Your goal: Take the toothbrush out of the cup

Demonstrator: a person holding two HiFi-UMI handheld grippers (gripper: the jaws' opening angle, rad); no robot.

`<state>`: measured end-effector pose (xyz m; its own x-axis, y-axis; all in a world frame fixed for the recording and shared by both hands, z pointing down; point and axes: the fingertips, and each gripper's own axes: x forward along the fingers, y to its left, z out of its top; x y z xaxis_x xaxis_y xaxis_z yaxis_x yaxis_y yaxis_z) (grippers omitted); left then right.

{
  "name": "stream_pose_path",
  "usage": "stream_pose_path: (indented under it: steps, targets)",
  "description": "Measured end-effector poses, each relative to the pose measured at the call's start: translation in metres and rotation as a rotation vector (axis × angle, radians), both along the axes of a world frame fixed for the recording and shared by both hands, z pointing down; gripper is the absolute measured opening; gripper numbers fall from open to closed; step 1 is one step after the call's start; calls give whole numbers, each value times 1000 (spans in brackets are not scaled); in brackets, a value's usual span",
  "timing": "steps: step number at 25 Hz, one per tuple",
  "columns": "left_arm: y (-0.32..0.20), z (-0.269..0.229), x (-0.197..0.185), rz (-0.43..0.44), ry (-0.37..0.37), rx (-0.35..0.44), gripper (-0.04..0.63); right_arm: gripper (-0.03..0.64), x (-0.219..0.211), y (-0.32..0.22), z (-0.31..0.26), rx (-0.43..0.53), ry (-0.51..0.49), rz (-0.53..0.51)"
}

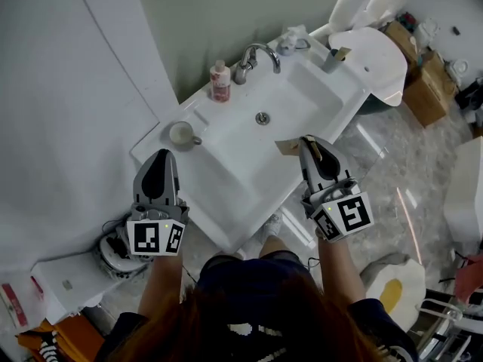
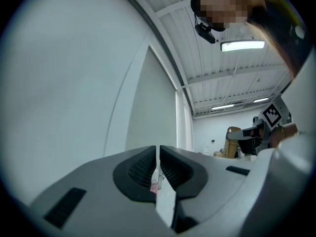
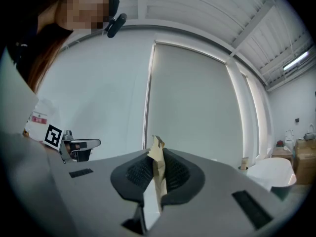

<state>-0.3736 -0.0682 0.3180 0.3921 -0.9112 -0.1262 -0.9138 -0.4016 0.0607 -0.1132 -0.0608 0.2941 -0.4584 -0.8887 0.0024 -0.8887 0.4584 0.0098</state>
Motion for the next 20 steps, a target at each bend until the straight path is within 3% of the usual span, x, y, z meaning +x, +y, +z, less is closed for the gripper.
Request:
stream_pose_path:
  steps: [4,9,20]
  targets:
    - [5,-9,34,28,-18,13,38,40,22,5,-9,27,-23,1]
    - [8,-9,77,0,-45,17,38,40,59,-1,-7,43,-44,-45]
    - [-4,-9,241,-70,-18,6,38,40,212,-20,-8,63,-34,-143]
